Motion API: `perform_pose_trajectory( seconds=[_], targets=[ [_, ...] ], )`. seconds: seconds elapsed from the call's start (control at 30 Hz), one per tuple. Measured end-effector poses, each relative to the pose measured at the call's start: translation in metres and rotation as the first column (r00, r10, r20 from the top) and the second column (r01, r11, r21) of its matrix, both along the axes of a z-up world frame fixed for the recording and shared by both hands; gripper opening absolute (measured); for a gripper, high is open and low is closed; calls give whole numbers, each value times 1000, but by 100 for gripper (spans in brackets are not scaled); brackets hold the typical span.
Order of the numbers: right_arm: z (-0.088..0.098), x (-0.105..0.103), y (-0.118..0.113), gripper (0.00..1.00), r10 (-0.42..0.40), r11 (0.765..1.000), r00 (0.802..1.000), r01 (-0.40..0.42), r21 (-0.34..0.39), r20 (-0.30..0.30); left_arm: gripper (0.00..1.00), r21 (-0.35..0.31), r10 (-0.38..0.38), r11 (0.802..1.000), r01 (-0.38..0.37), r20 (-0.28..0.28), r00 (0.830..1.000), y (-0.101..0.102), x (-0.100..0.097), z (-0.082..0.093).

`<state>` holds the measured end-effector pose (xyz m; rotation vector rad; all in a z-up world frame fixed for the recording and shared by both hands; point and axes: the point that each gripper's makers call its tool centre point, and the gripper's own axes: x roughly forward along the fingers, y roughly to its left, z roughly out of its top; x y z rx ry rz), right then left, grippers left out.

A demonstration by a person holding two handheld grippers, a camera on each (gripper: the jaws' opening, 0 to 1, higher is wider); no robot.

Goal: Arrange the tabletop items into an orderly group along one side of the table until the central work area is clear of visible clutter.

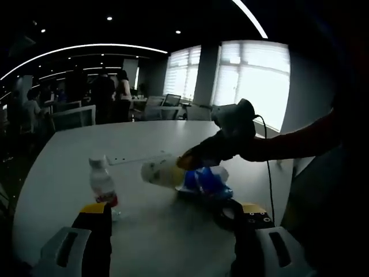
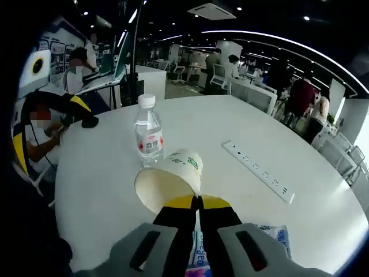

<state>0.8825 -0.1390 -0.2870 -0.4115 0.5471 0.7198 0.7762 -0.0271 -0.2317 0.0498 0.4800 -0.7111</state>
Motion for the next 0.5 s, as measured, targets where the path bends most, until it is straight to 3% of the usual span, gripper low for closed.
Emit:
perform_pose_trajectory(
  seconds=[0.23,0.5],
  targets=[
    [-2,-23,10,0,-9,1000,1000,9,26,-30,82,22,-39,999,39,13,999,-13,5,-3],
    [-1,-48,19,0,-32,997,997,37,71,-64,65,57,-73,996,72,17,997,-29,14,-12]
  ],
)
